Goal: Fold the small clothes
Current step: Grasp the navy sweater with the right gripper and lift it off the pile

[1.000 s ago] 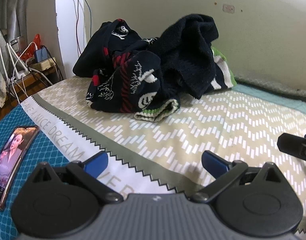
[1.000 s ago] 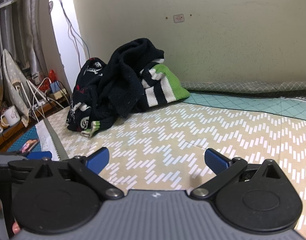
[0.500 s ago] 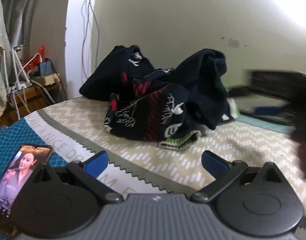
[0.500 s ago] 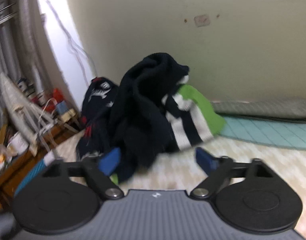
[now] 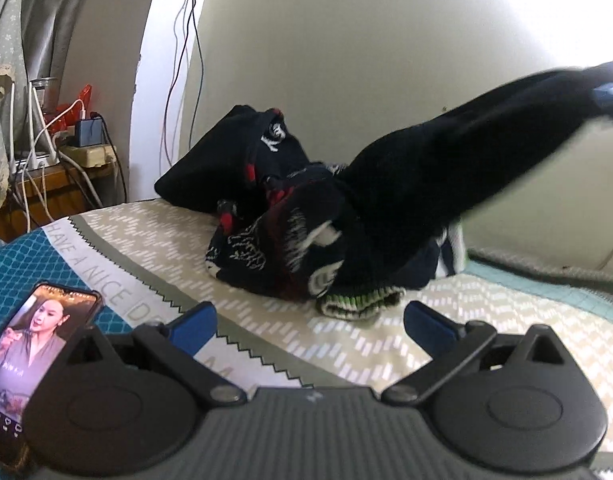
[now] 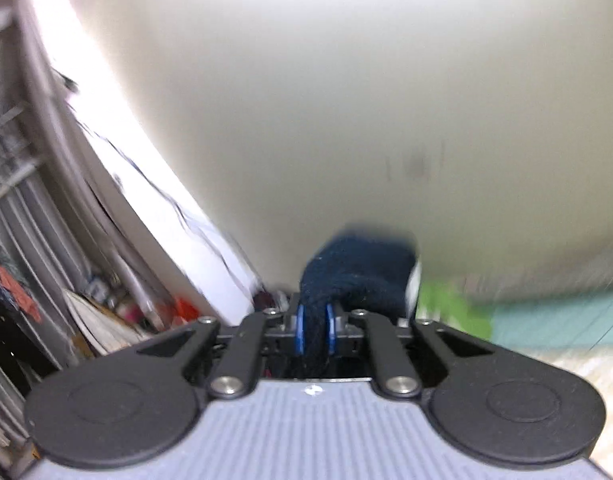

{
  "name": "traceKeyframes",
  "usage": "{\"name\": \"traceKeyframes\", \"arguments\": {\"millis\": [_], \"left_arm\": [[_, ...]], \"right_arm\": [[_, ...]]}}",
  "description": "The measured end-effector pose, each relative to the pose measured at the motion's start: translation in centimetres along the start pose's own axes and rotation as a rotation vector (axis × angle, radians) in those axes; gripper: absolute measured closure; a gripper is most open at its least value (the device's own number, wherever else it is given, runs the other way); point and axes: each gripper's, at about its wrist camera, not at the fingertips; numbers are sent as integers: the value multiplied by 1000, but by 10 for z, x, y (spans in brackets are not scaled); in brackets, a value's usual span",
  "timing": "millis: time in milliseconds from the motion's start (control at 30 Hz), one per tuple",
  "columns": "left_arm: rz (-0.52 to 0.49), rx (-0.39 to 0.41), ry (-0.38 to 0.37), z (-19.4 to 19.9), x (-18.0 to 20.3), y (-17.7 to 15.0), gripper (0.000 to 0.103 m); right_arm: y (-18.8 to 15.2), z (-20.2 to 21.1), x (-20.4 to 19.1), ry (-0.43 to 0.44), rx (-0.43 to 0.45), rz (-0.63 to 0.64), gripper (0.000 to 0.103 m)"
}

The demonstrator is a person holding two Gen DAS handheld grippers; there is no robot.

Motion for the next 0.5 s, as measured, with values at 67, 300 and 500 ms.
{"name": "traceKeyframes", "arguments": {"millis": [67,300,500], "left_arm": [[18,1,-22,5,-3,2,0],[37,5,-101,36,-11,12,0],[30,-51,-214,33,3,25,0]], "right_arm": [[19,59,3,31,76,7,99],[7,229,29,-3,219,119,98],[-54,298,86,-65,232,82,98]]}}
Point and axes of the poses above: each gripper's, at about its wrist camera, not at the fingertips, and z roughly against the way its jaws point, x to its right, y to its top, and after that the axes turned 13 degrees about -y, right-handed
